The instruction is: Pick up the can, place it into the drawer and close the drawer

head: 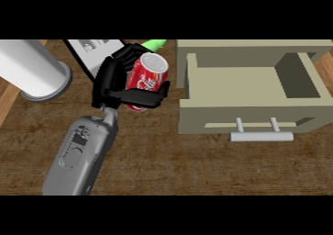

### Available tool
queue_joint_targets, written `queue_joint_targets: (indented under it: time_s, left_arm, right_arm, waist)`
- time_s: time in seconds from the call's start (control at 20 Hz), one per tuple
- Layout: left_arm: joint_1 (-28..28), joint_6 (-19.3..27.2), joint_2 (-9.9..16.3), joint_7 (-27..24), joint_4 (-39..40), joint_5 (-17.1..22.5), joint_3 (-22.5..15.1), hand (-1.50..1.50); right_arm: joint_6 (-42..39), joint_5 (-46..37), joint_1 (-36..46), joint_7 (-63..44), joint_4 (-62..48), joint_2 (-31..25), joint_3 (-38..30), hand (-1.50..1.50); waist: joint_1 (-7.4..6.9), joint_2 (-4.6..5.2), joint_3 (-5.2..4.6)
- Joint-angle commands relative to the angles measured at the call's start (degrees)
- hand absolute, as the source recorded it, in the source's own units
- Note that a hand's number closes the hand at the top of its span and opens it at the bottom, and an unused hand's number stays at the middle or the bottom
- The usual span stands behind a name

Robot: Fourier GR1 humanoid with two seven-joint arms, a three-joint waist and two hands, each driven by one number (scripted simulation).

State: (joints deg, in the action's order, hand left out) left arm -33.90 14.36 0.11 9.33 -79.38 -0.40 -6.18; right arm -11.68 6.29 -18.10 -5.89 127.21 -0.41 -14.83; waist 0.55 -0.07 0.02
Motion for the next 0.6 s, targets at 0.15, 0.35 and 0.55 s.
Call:
queue_joint_targets:
  time_s: [0.15,0.35,0.55]
  left_arm:
    - [-15.6,8.5,-0.1,6.0,5.7,-1.1,-5.0,1.50]
    - [-21.7,12.6,-0.1,5.8,10.9,3.4,-6.8,1.50]
    - [-27.6,13.5,-0.1,7.4,15.6,4.3,-7.0,1.50]
  right_arm:
    - [-0.6,0.9,0.6,0.7,-1.5,-0.5,-1.6,-1.50]
    - [-0.6,0.4,1.5,0.3,-1.4,0.1,-0.7,-1.50]
    - [-0.2,-0.7,2.1,1.2,-2.4,-0.3,-2.0,-1.50]
  waist:
    - [0.64,0.13,0.02]
    - [0.66,0.18,0.00]
    - [0.53,0.16,0.01]
